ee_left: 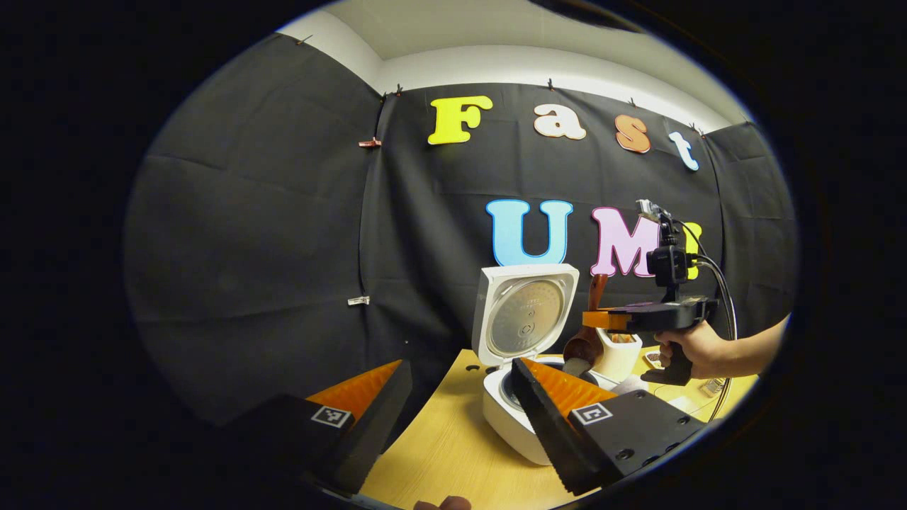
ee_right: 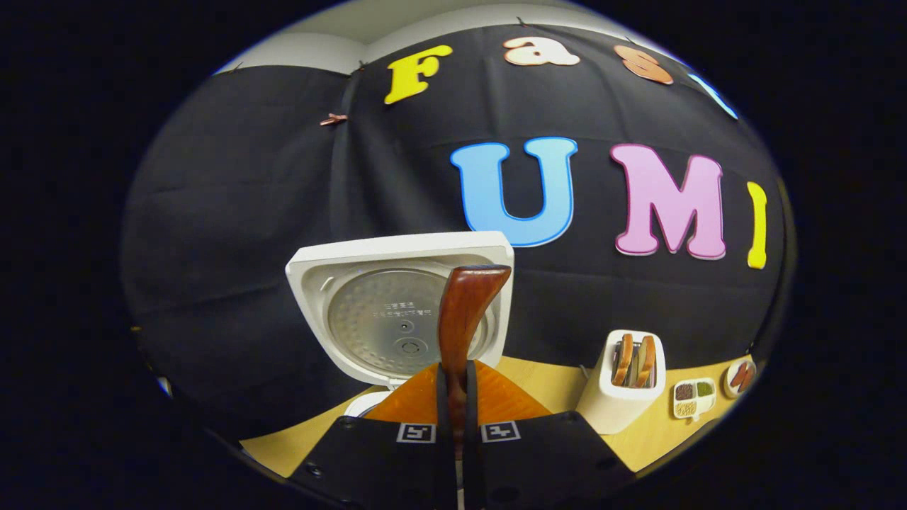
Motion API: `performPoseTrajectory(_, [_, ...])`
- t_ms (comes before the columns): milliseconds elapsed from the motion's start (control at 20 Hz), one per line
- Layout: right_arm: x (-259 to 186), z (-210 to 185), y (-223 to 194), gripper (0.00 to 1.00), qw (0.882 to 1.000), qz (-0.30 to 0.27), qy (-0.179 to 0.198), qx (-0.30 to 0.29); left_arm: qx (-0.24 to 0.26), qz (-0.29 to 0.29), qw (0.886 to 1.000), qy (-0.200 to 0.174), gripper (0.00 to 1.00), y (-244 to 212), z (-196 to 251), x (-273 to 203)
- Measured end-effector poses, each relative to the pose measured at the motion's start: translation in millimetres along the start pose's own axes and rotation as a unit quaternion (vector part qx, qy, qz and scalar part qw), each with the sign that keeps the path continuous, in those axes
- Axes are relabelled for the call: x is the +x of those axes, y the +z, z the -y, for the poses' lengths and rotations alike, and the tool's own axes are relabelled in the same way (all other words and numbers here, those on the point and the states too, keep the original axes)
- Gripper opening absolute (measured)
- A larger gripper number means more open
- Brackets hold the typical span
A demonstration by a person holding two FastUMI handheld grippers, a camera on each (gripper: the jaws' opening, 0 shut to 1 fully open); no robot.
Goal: Close the left gripper, press the button to open the rice cooker; take a wooden spoon from the chopstick holder with the right hand, scoop a spoonful of rice and pour it into the rice cooker, then put the wooden spoon back into the chopstick holder.
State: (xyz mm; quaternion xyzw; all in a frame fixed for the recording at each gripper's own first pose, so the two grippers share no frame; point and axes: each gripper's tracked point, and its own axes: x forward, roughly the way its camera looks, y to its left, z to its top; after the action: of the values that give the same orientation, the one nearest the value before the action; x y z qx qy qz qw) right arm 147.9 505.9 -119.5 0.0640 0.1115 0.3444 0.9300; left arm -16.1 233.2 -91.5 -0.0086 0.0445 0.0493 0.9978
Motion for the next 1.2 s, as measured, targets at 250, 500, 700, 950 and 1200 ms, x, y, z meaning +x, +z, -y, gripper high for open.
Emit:
performPoseTrajectory(250, [-6,-29,9,0.08,0.99,0.009,0.045,-0.136,-0.009,0.002,1.0,-0.003,0.97,-1,1,-1])
performPoseTrajectory(500, [-17,-67,8,0.08,0.957,0.027,0.091,-0.273,-0.01,0.003,1.0,-0.006,0.97,-3,1,-1])
performPoseTrajectory(700, [-22,-73,1,0.08,0.951,0.019,0.094,-0.294,-0.012,0.0,1.0,-0.01,0.97,-4,5,-5])
performPoseTrajectory(950, [-19,-51,17,0.08,0.976,0.017,0.064,-0.209,-0.01,-0.002,1.0,-0.015,0.97,-5,9,-10])
performPoseTrajectory(1200, [-25,-26,22,0.08,0.998,-0.001,0.03,-0.046,0.002,-0.009,1.0,-0.014,0.97,-4,15,-11])
